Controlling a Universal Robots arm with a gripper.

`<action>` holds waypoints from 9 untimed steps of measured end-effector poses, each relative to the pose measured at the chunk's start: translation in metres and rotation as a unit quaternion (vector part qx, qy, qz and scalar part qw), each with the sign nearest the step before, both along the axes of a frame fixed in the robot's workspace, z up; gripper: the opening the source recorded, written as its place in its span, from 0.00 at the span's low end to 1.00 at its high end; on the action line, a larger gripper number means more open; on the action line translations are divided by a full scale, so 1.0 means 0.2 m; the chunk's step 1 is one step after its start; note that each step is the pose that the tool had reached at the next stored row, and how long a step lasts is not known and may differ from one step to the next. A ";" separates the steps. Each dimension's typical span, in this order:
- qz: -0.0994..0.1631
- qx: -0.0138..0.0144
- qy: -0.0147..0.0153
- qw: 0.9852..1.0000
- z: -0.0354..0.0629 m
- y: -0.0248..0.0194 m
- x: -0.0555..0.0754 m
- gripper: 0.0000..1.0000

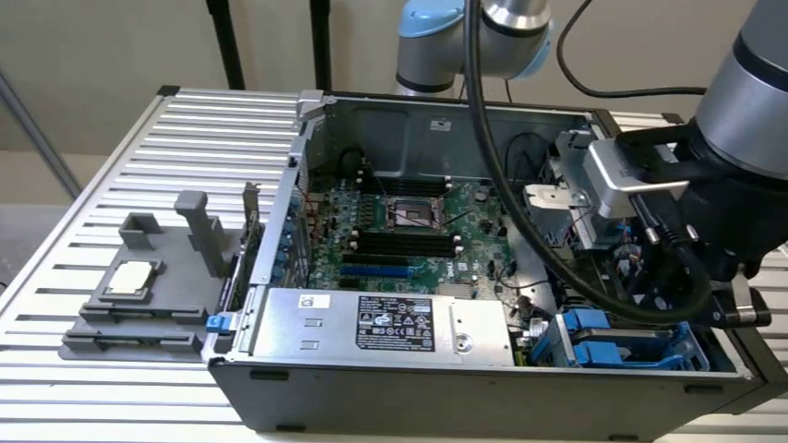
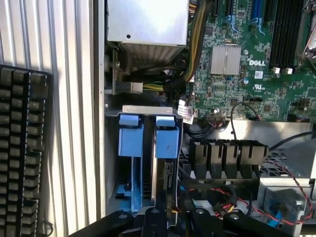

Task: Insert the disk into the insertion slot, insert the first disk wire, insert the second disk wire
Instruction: 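Insert the first disk wire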

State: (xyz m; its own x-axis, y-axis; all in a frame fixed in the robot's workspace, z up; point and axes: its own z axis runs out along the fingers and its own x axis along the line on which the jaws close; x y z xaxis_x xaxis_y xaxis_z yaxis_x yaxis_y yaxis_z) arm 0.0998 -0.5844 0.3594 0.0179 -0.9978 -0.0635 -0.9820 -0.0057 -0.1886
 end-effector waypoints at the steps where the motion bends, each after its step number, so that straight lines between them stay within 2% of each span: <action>1: 0.000 0.000 0.000 1.000 0.003 -0.001 -0.02 0.25; 7: 0.000 0.000 -0.001 1.000 0.010 -0.003 -0.15 0.25; 9: 0.000 0.000 -0.001 1.000 0.011 -0.003 -0.16 0.25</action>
State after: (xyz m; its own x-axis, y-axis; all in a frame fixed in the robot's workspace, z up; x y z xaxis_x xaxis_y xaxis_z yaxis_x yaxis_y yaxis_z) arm 0.0681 -0.5849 0.3615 0.0184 -0.9978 -0.0629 -0.9818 -0.0062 -0.1899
